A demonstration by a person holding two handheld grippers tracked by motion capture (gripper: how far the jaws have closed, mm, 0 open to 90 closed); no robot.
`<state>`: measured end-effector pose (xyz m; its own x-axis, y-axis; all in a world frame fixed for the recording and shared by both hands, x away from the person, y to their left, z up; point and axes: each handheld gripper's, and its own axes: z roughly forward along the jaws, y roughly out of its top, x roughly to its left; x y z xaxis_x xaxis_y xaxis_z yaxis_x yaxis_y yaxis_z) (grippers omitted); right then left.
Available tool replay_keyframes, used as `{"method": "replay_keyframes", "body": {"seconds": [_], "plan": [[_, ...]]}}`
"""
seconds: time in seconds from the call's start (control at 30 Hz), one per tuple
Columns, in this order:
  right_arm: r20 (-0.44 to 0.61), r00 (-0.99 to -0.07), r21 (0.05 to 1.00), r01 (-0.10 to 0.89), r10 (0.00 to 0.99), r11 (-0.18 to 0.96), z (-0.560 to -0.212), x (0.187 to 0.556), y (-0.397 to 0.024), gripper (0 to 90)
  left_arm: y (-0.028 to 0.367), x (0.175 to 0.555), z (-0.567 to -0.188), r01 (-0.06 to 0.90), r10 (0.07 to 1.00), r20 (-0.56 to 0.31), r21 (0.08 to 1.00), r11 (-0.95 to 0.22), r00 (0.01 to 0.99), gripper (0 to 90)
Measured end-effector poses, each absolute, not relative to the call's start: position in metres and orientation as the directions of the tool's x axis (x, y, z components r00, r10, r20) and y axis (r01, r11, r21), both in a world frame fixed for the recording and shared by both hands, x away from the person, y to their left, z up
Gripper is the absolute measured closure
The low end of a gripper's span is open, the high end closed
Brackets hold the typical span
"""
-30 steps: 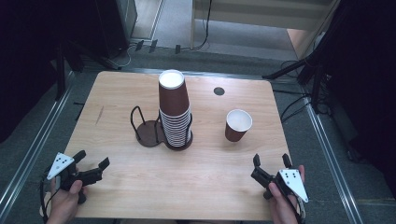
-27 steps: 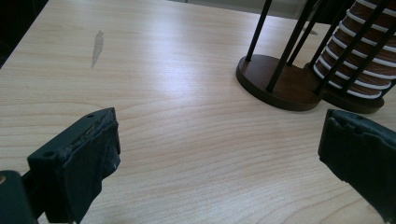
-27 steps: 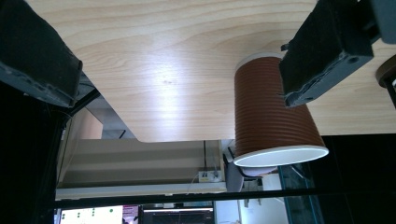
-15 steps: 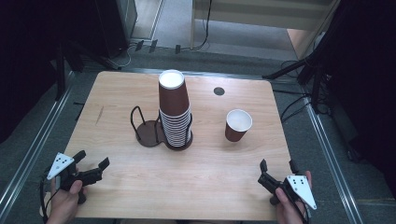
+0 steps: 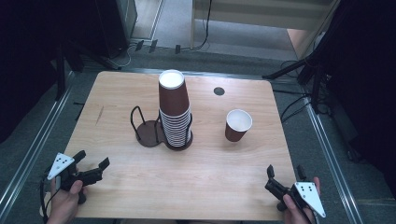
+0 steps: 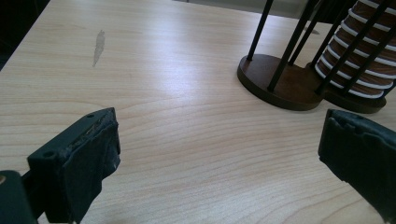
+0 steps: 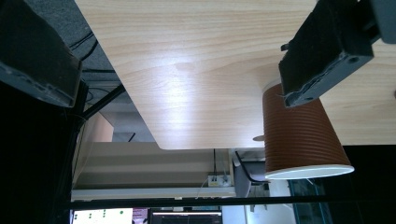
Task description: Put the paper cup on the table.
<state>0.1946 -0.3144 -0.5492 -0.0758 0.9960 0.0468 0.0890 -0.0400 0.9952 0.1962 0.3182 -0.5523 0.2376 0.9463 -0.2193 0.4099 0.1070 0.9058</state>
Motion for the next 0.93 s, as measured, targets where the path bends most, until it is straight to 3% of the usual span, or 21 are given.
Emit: {"method": "replay_keyframes", "body": {"seconds": [0.33, 0.93], "plan": [[0.041, -0.074, 0.995, 0.09, 0.996, -0.034, -0.55, 0.19, -0.317, 0.0, 0.318, 0.196, -0.552, 0.41, 0.947, -0.218, 0.906, 0.106, 0.237, 0.0], [-0.083, -0.033, 0.994, 0.071, 0.996, 0.085, -0.551, 0.188, -0.305, 0.0, 0.318, 0.197, -0.552, 0.411, 0.944, -0.222, 0.905, 0.106, 0.246, 0.0]]}}
